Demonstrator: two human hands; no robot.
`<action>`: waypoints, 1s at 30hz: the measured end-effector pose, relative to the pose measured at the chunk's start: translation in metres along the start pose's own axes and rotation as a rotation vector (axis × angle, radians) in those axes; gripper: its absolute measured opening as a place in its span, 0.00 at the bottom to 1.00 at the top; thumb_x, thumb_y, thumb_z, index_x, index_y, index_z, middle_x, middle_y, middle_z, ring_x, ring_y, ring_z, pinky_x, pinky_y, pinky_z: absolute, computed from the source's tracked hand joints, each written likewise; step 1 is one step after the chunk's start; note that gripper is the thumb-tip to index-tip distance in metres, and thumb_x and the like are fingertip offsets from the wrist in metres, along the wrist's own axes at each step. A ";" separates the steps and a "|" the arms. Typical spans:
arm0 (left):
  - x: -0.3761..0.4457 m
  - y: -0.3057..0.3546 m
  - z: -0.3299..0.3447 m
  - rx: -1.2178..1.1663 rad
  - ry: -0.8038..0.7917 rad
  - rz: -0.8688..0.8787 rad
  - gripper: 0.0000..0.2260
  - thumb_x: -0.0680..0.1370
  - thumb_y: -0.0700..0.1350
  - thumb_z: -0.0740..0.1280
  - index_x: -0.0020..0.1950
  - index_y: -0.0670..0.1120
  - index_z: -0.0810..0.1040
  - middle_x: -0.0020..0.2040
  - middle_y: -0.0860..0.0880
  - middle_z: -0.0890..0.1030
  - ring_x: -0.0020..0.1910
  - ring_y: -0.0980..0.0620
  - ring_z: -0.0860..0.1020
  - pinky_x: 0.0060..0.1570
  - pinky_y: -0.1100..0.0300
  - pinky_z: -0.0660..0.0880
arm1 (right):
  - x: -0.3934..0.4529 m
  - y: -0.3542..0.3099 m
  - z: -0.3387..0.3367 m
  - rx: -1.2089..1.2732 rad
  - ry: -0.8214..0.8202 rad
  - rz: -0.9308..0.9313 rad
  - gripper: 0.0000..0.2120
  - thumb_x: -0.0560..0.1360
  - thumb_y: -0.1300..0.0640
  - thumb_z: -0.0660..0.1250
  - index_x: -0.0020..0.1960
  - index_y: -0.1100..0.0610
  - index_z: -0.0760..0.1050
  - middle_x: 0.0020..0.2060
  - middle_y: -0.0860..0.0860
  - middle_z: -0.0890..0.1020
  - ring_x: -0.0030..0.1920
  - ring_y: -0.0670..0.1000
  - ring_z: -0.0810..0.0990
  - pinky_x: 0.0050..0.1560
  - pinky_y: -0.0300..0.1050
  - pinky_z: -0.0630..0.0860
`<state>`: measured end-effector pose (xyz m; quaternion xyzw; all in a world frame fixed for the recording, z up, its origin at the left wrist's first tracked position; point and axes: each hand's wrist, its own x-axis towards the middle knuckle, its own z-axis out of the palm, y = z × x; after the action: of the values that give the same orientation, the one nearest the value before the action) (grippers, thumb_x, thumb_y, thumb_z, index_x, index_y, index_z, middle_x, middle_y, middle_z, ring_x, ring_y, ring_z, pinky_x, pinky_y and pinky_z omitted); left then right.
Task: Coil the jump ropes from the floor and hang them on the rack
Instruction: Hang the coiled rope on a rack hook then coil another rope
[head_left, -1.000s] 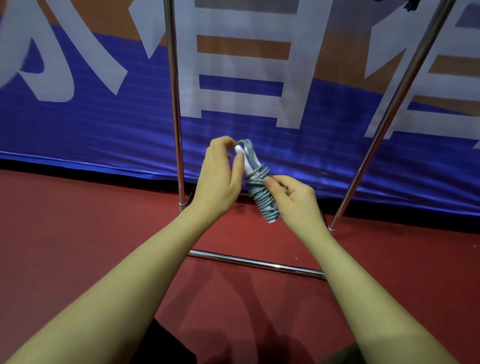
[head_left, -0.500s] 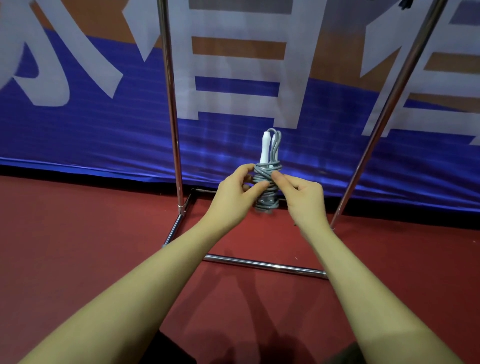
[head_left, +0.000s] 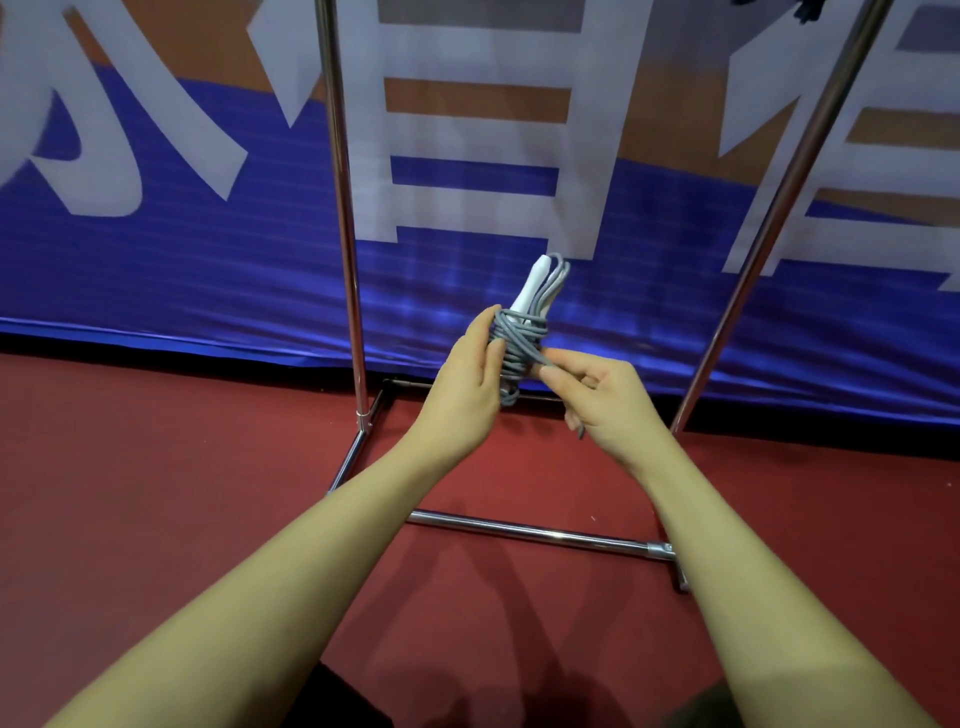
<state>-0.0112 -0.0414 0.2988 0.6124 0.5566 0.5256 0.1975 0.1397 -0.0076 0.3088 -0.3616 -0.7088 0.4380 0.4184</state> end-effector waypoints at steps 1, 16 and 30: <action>0.000 0.000 0.000 0.004 0.017 -0.011 0.17 0.84 0.44 0.52 0.72 0.47 0.64 0.63 0.52 0.74 0.62 0.55 0.72 0.61 0.62 0.67 | 0.001 0.001 0.000 0.008 0.040 0.017 0.11 0.78 0.62 0.64 0.59 0.57 0.77 0.31 0.49 0.83 0.19 0.43 0.65 0.24 0.35 0.66; -0.001 0.010 0.002 -0.148 -0.039 -0.241 0.27 0.65 0.59 0.76 0.57 0.52 0.69 0.37 0.54 0.80 0.29 0.57 0.74 0.33 0.59 0.74 | 0.004 0.006 -0.004 0.389 0.090 0.042 0.10 0.78 0.65 0.62 0.56 0.57 0.78 0.29 0.58 0.68 0.21 0.43 0.61 0.26 0.37 0.66; 0.000 0.017 -0.008 -0.519 -0.284 -0.290 0.15 0.72 0.47 0.72 0.52 0.45 0.69 0.41 0.47 0.77 0.36 0.52 0.77 0.39 0.55 0.75 | 0.004 0.000 -0.010 0.563 -0.008 0.007 0.11 0.78 0.65 0.61 0.55 0.56 0.78 0.39 0.59 0.69 0.21 0.42 0.62 0.28 0.37 0.69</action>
<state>-0.0098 -0.0494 0.3153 0.5232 0.4525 0.5257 0.4952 0.1478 -0.0008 0.3123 -0.2318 -0.5597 0.6206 0.4979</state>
